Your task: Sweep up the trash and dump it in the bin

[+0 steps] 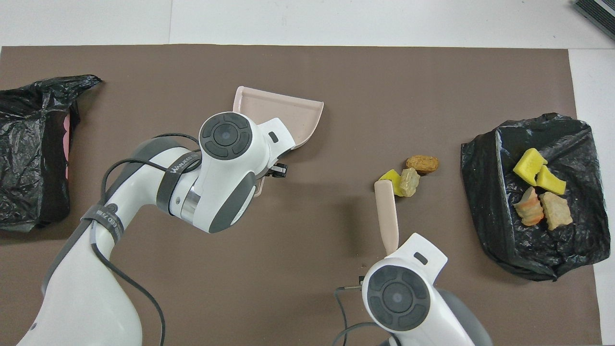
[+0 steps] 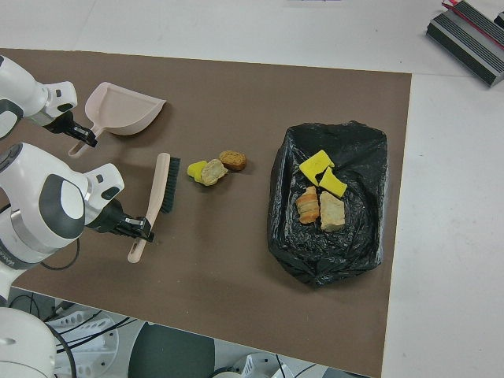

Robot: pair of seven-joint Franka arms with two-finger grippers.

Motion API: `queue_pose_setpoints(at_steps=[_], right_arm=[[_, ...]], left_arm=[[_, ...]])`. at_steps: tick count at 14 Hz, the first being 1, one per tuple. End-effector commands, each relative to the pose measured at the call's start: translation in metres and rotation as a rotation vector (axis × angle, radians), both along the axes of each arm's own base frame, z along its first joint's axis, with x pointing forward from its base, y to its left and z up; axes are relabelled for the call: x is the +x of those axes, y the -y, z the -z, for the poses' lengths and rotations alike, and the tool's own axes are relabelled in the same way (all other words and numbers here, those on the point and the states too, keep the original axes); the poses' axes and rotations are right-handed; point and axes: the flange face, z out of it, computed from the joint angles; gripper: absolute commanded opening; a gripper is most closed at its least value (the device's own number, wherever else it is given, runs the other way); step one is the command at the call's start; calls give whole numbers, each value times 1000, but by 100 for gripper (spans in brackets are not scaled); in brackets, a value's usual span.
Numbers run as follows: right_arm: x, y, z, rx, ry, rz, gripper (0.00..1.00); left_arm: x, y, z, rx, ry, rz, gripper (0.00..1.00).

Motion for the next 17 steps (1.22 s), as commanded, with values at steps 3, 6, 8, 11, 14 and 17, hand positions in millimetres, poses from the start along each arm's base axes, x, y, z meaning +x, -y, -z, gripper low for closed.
queue_pose_setpoints(at_steps=[3, 6, 8, 11, 14, 17], right_arm=[[38, 95, 17, -96, -71, -118, 0], [66, 152, 26, -133, -87, -209, 0], [78, 156, 49, -137, -92, -222, 0], [88, 147, 74, -102, -54, -185, 0], [84, 123, 81, -34, -82, -172, 0], [73, 71, 75, 156, -110, -141, 0]], left_arm=[[-6, -53, -32, 63, -88, 342, 0], [2, -78, -29, 102, -96, 603, 0], [-8, -88, -22, 141, -103, 760, 0], [-33, -93, -10, 213, -64, 850, 0], [-48, -77, 0, 213, -67, 908, 0], [-61, -74, 3, 209, -57, 938, 0]])
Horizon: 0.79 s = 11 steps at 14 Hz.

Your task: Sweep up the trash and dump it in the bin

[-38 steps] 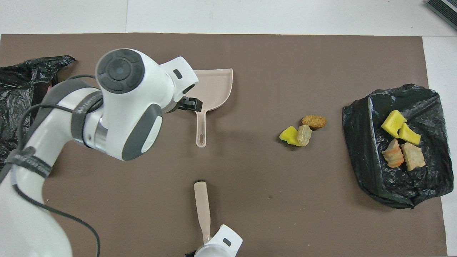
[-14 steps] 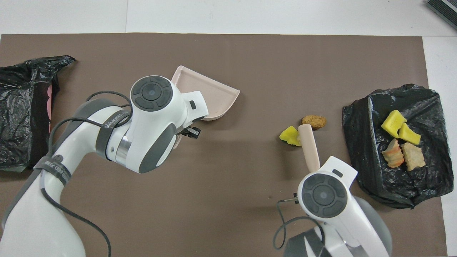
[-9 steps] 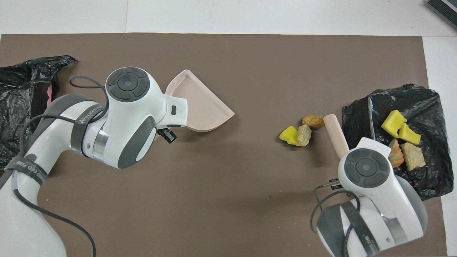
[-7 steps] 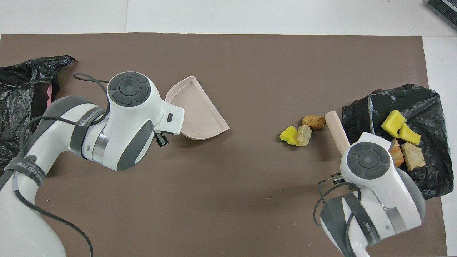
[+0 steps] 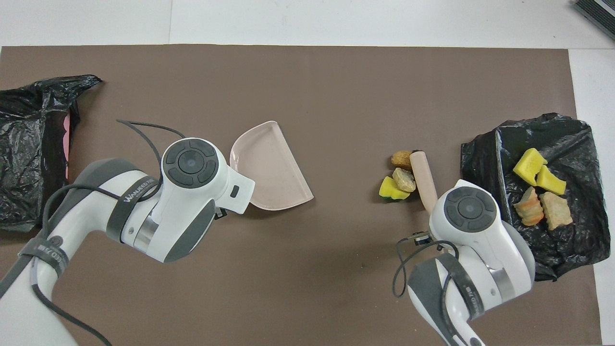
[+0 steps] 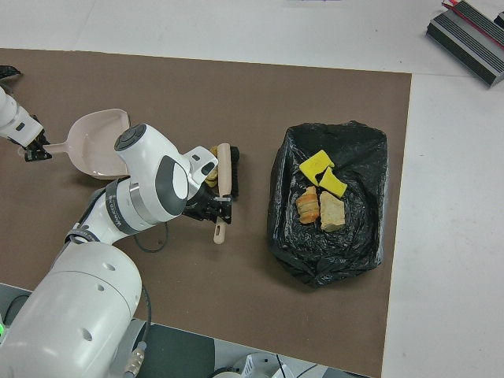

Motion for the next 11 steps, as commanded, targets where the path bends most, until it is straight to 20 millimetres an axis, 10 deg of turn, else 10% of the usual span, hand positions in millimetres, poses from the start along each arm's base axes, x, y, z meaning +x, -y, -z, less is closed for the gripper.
queue_pose_setpoints(at_steps=[1, 8, 11], right_arm=[[-4, -42, -4, 101, -26, -15, 0], [6, -111, -28, 332, -88, 168, 0], [31, -76, -72, 287, -77, 324, 0]], left_arm=[[-23, -4, 4, 8, 18, 52, 0], [-52, 1, 11, 6, 10, 122, 0], [-53, 2, 17, 8, 3, 126, 0]])
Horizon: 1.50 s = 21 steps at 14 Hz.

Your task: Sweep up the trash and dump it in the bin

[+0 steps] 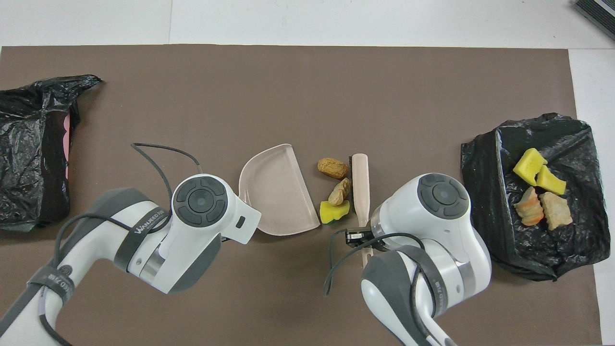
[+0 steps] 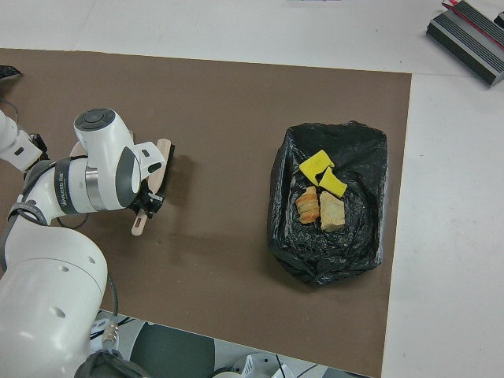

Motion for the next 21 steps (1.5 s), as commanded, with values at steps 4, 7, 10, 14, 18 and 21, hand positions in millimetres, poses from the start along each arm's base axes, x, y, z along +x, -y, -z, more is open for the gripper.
queue_pose_setpoints(at_steps=[4, 7, 10, 14, 18, 21], right_arm=[[4, 64, -32, -274, -36, -313, 0], [-17, 13, 10, -292, -76, -310, 0], [-34, -35, 42, -227, -109, -304, 0], [-20, -69, 41, -24, -140, -162, 0], [-2, -110, 12, 160, -129, -81, 0], [21, -116, -19, 177, -115, -30, 0]], left_arm=[[-11, -3, 6, 5, 15, 37, 0], [-12, -4, 8, 8, 11, 39, 0], [-12, -4, 7, 8, 12, 38, 0], [-11, -6, 7, 8, 12, 34, 0], [-9, -10, 8, 9, 10, 31, 0], [-8, -11, 8, 8, 8, 29, 0]])
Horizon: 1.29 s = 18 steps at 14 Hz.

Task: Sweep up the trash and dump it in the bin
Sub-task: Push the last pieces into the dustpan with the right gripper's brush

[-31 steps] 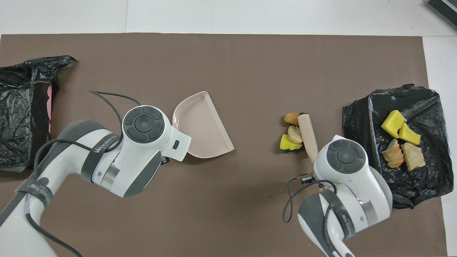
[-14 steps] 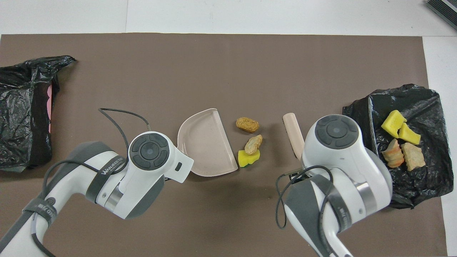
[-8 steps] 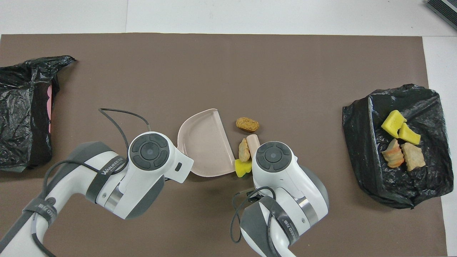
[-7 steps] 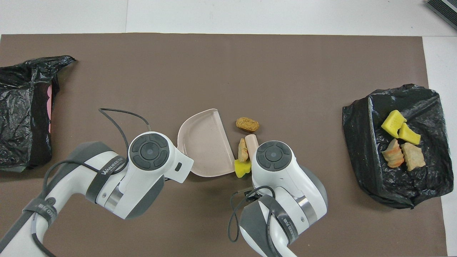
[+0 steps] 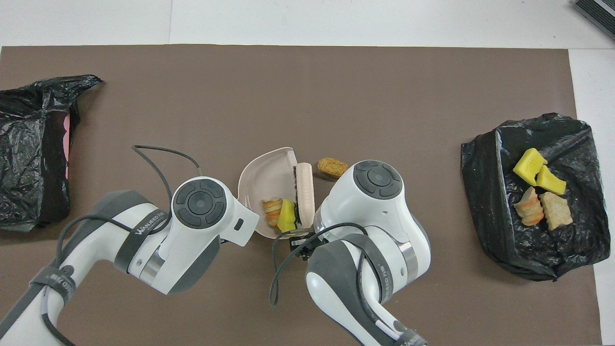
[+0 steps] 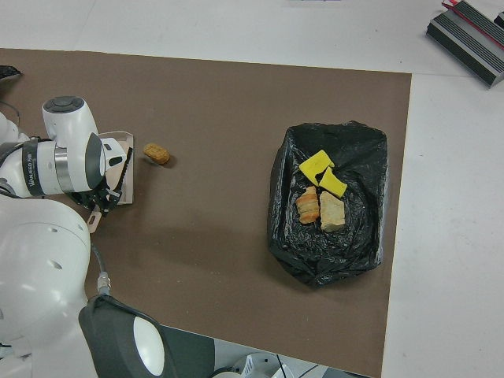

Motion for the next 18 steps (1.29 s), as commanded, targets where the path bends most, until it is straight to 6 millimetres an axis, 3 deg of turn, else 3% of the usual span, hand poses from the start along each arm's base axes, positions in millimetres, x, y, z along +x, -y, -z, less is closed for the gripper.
queue_pose_setpoints(at_steps=[1, 3, 6, 8, 10, 12, 14, 18], right_arm=[[20, 3, -34, 1, -10, 49, 0], [27, 30, -58, -40, 31, 50, 0], [55, 72, -53, -160, 131, -10, 0], [81, 124, -38, -237, 176, -170, 0], [105, 141, -3, -352, 199, -338, 0], [113, 126, 20, -395, 204, -414, 0], [97, 92, 37, -354, 170, -442, 0], [65, 53, 52, -205, 59, -376, 0]], left_arm=[[-5, -7, 0, 3, 16, 17, 0], [-2, -11, 1, 2, 17, 10, 0], [2, -13, -1, -8, 30, 3, 0], [10, -18, 1, -15, 35, -15, 0], [10, -19, 2, -15, 33, -24, 0], [10, -19, 2, -13, 32, -23, 0], [8, -17, 2, -14, 32, -21, 0], [6, -19, 3, -11, 26, -20, 0]])
